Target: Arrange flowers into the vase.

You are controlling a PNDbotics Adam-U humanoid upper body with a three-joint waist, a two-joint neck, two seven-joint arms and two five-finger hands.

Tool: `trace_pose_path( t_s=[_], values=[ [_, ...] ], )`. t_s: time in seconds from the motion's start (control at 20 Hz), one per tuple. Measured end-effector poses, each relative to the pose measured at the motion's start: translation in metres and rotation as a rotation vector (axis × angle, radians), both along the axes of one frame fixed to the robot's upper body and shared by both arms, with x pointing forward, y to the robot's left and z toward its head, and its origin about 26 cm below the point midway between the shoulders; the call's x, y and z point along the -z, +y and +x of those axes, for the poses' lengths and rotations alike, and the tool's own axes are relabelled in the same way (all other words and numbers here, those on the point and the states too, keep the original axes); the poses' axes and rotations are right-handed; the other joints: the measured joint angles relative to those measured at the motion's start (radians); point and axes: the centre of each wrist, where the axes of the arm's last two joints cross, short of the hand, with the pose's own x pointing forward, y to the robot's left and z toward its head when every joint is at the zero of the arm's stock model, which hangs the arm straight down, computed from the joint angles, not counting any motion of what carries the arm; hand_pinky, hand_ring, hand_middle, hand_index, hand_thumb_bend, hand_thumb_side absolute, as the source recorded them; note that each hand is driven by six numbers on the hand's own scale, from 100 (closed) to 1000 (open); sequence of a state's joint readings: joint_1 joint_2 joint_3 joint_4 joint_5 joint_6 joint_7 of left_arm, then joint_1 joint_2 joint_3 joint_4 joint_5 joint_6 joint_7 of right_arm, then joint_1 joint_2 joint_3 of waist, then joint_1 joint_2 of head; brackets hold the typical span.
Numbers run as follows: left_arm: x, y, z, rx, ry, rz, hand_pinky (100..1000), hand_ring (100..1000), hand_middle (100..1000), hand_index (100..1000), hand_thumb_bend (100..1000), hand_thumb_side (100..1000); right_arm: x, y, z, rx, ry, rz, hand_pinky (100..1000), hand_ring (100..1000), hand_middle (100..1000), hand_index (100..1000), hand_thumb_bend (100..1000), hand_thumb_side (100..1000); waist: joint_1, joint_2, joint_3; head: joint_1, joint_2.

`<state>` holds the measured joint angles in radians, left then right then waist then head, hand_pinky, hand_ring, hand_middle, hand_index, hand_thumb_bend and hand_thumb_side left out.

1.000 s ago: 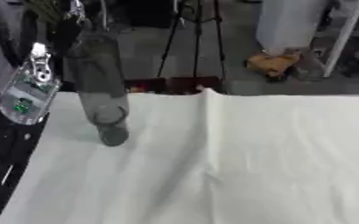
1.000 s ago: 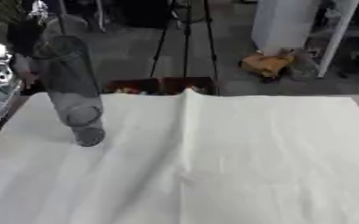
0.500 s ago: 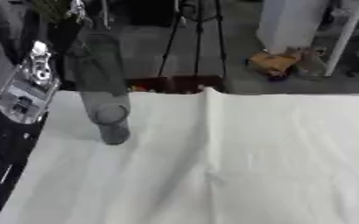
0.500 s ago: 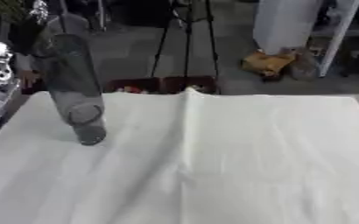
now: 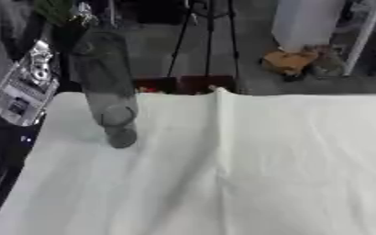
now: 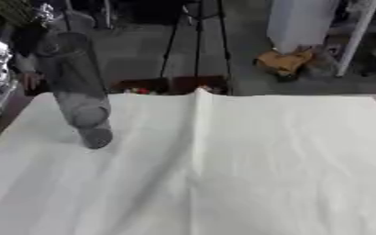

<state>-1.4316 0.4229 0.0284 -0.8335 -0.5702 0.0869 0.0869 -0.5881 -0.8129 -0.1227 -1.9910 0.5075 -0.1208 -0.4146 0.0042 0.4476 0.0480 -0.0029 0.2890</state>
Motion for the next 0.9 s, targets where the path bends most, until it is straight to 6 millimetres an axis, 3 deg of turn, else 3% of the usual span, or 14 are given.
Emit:
trace_pose_path(
  t_s=[0.1, 0.3, 0.9],
  values=[
    [-0.001, 0.001, 0.0, 0.005, 0.018, 0.023, 725, 955, 953, 1000, 100, 1000, 0.0, 0.0, 0.0, 0.001, 0.002, 0.001, 831, 876, 838, 895, 388, 1000, 0.002, -0.001, 0.003, 0.0, 0.001],
    [-0.003, 0.006, -0.001, 0.01, 0.051, 0.07, 775, 991, 981, 1000, 209, 1000, 0.002, -0.001, 0.0, 0.005, 0.011, 0.004, 830, 875, 838, 894, 384, 1000, 0.007, -0.007, 0.008, -0.004, 0.001],
    [-0.007, 0.015, -0.003, 0.011, 0.145, 0.221, 860, 1000, 1000, 1000, 190, 977, 0.005, -0.001, 0.001, 0.008, 0.02, 0.011, 829, 875, 838, 894, 367, 1000, 0.022, -0.028, 0.02, -0.008, 0.008]
  ],
)
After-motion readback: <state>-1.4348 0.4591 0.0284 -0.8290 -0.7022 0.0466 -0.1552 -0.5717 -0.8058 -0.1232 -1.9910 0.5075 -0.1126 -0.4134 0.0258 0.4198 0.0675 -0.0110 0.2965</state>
